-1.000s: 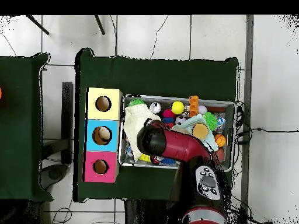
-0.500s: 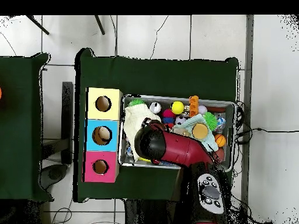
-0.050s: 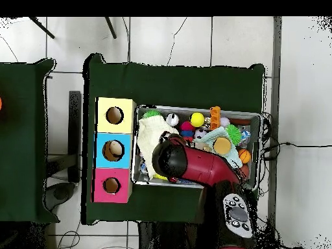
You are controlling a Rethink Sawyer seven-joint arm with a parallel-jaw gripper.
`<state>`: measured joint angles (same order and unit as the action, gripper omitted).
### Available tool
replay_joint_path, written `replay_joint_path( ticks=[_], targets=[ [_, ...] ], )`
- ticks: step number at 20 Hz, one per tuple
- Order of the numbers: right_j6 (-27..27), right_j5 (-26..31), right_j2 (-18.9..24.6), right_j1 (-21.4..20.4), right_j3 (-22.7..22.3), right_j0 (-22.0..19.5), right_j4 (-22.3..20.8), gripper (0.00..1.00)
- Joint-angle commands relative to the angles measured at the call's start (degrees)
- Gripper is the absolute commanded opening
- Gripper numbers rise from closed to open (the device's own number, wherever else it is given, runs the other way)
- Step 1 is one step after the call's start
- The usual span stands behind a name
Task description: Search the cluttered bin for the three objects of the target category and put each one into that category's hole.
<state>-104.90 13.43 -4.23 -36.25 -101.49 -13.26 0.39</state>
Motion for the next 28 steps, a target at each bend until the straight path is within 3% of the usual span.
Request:
replay_joint_path(
  ticks=[1,28],
  targets=[
    [-5.81,-2.39,5.18,4.47,-1.35,-1.80,-1.60,0.00],
    [-5.45,-3.95,5.19,4.76,-2.22,-2.51,-2.34,0.00]
  ],
)
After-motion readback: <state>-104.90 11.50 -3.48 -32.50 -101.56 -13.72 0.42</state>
